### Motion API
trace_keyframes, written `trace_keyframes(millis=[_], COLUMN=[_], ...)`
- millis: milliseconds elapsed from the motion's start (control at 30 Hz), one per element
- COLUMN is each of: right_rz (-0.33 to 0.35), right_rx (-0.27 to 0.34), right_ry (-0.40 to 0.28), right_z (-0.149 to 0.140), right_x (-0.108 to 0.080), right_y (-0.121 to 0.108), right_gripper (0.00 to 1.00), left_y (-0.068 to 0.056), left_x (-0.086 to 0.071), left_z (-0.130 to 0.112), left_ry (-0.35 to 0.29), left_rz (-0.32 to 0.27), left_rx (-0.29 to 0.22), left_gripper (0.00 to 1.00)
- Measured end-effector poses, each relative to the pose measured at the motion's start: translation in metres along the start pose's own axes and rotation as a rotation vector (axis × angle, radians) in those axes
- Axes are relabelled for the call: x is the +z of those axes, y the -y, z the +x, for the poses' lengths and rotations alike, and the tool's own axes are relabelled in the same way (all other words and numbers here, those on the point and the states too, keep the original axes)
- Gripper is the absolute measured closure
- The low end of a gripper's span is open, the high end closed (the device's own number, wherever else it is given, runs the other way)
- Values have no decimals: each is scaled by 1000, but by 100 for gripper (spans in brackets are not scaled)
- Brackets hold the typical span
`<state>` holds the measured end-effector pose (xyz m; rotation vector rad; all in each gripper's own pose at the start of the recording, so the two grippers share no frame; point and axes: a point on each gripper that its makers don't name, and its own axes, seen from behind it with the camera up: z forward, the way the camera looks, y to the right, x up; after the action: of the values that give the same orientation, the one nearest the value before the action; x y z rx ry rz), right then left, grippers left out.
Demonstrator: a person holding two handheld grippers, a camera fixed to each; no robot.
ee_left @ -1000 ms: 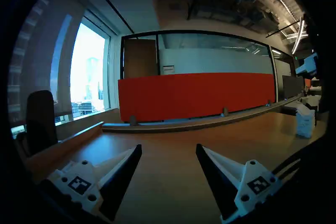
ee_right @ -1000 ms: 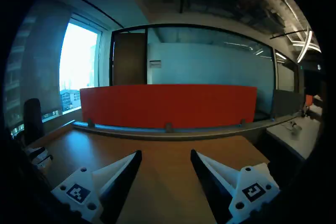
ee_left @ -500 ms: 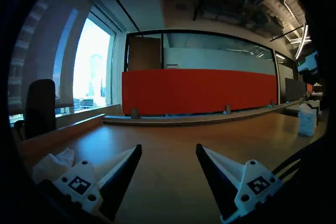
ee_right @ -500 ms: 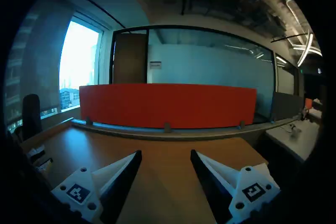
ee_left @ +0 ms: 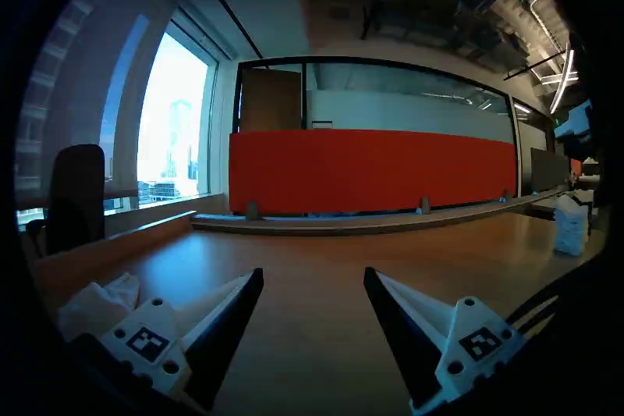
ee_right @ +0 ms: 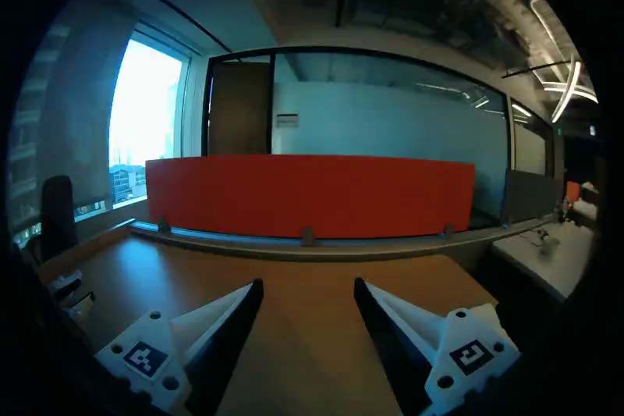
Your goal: Fold towel
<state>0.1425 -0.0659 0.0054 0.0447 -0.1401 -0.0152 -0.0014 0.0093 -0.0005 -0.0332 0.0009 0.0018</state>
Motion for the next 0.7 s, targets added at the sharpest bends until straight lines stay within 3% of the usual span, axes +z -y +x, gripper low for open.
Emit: trace_keyframes(millis=[700], right_rz=[-78], right_rx=[-26], right_ry=[-80], right_z=[5], right_x=[2], right_y=[-35], right_gripper=[10], left_y=[1], left_x=[0], left_z=[1], left_ry=[0], left_rz=[0], left_rx=[-1], left_gripper=[4])
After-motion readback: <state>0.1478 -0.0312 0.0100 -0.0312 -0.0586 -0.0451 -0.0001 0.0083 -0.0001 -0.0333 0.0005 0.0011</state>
